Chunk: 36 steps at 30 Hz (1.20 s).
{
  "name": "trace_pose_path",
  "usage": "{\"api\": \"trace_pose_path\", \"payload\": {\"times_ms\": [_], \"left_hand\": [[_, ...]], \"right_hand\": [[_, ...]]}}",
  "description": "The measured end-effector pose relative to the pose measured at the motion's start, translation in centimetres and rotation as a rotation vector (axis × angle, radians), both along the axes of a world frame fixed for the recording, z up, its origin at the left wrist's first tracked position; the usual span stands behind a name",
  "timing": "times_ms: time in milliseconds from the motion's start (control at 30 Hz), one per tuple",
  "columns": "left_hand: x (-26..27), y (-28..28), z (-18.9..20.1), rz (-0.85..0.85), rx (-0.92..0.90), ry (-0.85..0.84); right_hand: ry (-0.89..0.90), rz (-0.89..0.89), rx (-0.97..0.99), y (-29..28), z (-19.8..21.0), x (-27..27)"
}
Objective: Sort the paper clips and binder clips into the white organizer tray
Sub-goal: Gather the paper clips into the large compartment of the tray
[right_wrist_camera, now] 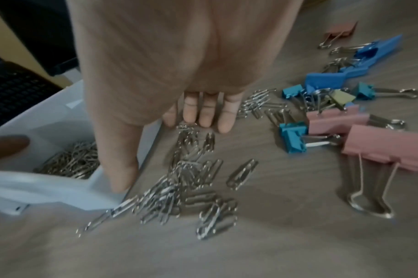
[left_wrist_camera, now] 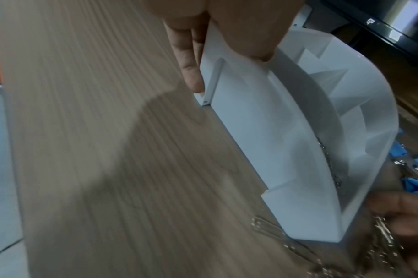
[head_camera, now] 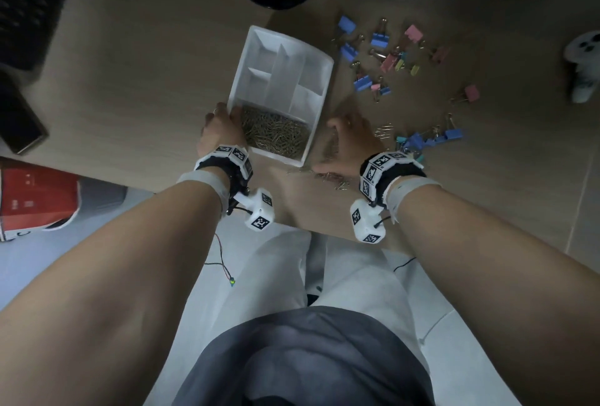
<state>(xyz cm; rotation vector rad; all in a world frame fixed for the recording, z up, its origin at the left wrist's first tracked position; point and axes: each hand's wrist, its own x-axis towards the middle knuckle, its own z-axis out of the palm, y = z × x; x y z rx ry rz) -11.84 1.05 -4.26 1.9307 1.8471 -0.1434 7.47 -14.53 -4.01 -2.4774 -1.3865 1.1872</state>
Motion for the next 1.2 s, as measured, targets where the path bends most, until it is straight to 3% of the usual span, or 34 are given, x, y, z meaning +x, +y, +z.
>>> {"api": "trace_pose_path", "payload": {"times_ms": [200,600,967,1200], "left_hand": [[-1.7,1.2,-0.4,-0.007,0.002,0.017],[-4.8,1.7,-0.2,-0.007,0.040,0.008],[-3.8,-1.3,-0.5,0.079,0.033,0.008],[-3.9,-1.4,-0.7,0.088,0.025,0.004]], "right_hand": [[-0.121,0.106,-0.044,-1.1,-0.5,-2.0],[-0.059,-0.049,0.157,-1.8,-1.7,-2.3],[-0.060,-0.136,0.199,-1.0,-1.2,-2.2],[0.086,-0.292,0.257,-0.1,-0.2,-2.5]]}}
